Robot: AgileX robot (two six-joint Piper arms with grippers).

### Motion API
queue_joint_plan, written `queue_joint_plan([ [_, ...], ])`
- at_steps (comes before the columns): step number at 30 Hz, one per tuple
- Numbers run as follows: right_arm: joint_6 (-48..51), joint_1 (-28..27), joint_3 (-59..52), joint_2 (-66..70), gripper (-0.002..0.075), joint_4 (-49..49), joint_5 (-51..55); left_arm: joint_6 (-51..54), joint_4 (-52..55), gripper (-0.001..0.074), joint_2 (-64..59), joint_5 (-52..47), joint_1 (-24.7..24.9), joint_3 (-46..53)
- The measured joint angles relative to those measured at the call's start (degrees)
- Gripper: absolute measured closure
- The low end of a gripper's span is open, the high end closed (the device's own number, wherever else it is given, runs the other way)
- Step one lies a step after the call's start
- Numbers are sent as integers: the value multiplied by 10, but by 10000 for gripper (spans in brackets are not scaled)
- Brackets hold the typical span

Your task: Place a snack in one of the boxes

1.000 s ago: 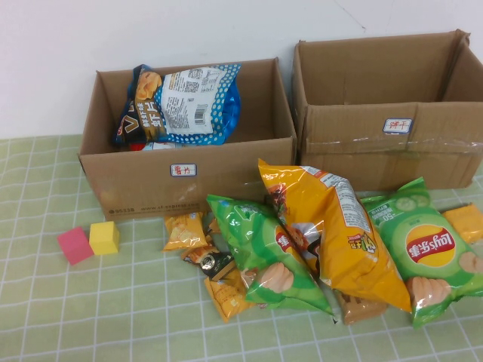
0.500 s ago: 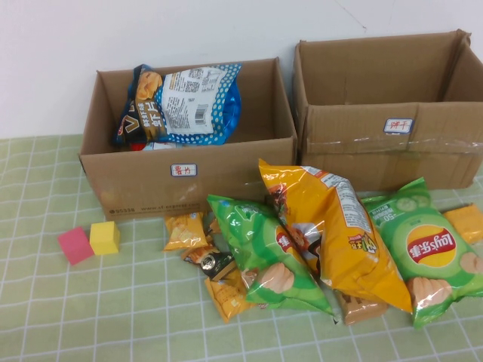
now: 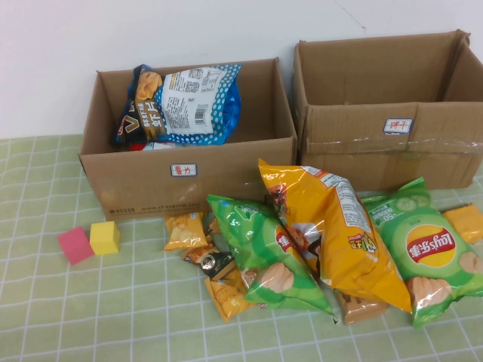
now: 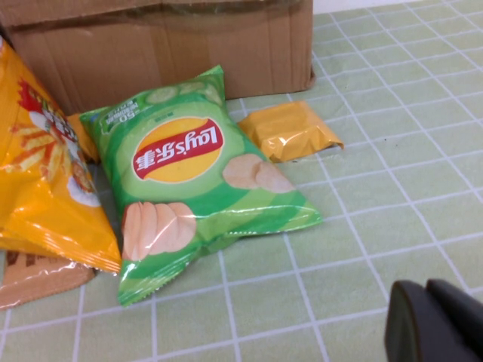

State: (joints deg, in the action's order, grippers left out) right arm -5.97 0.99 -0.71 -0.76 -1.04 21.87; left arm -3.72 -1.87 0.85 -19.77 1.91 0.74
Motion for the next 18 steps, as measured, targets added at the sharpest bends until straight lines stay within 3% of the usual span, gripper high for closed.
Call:
queue_joint_plan([
  [18,0,0,-1,0,728,-4,-4,0,0,737,0,0,0,0],
])
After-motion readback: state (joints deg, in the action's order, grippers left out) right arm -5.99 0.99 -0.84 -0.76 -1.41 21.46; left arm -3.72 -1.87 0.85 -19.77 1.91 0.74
